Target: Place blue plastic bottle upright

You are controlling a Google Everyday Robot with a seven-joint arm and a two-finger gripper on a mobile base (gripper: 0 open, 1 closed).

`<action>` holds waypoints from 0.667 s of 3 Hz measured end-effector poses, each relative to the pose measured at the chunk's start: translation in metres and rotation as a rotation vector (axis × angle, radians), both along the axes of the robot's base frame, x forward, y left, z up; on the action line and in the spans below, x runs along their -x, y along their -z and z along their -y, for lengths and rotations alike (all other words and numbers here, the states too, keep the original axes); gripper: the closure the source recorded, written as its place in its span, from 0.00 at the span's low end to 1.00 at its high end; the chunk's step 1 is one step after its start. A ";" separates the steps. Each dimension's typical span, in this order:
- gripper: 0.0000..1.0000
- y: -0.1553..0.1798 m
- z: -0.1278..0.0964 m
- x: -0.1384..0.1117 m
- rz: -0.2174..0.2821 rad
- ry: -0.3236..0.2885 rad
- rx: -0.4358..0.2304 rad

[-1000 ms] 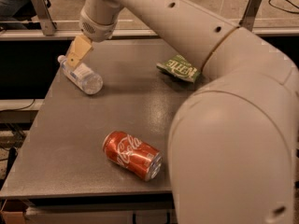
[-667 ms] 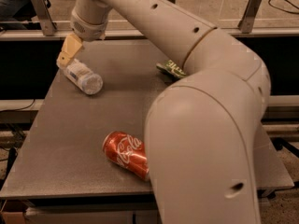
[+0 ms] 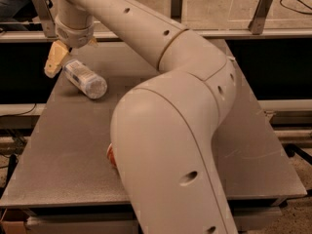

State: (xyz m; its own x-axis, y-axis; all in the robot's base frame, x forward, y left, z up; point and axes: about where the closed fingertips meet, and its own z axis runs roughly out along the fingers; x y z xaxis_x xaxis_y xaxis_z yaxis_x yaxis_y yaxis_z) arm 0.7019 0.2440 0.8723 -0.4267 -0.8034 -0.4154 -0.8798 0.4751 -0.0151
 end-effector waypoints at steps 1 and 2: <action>0.07 0.017 -0.005 0.008 -0.029 0.052 0.087; 0.25 0.032 0.000 0.014 -0.045 0.098 0.154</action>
Offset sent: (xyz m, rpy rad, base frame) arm -0.0244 -0.0095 -0.0429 -0.2326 0.0600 -0.1553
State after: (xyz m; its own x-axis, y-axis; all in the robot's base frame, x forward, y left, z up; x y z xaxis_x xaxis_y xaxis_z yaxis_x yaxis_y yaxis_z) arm 0.6882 0.2437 0.8402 -0.5213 -0.8097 -0.2695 -0.8310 0.5535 -0.0559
